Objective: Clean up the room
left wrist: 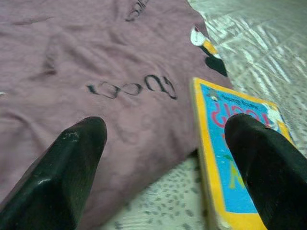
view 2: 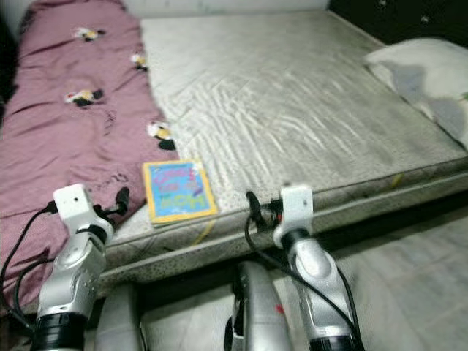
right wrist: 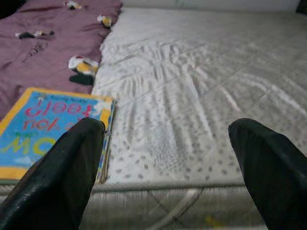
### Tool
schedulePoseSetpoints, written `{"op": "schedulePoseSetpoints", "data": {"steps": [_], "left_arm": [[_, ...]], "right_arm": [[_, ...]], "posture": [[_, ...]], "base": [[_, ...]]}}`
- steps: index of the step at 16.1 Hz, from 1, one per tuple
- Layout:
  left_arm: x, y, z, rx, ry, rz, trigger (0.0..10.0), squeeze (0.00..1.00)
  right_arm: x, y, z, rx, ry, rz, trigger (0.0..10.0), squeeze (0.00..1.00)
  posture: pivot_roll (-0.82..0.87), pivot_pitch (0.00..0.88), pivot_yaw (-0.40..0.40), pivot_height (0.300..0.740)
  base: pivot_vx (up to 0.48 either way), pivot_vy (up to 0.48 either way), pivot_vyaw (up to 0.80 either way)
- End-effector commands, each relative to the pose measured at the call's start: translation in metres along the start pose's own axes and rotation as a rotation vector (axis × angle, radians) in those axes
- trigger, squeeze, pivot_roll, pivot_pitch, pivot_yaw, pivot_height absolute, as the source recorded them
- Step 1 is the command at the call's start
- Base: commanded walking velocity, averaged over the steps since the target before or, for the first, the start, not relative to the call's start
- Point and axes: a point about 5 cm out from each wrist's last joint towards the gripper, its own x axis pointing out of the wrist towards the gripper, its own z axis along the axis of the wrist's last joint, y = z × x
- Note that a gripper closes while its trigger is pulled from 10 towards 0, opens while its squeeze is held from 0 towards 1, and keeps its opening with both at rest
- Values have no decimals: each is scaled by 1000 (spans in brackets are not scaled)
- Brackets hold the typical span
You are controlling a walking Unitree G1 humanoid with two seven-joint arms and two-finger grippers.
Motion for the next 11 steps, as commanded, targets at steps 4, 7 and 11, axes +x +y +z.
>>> {"op": "schedulePoseSetpoints", "data": {"steps": [4,7,11], "left_arm": [[5,-10,-15,4,103,-29,10000,0],[11,-13,-19,4,148,-51,10000,0],[22,-23,-19,13,165,-116,10000,0]], "right_arm": [[-1,0,6,-1,-20,-10,10000,0],[-4,0,5,0,-16,-11,10000,0],[-5,-1,6,-12,-14,-14,10000,0]], "posture": [[-39,29,-37,478],[-44,31,-38,468],[-62,31,-48,468]], "base": [[0,0,0],[0,0,0],[0,0,0]]}}
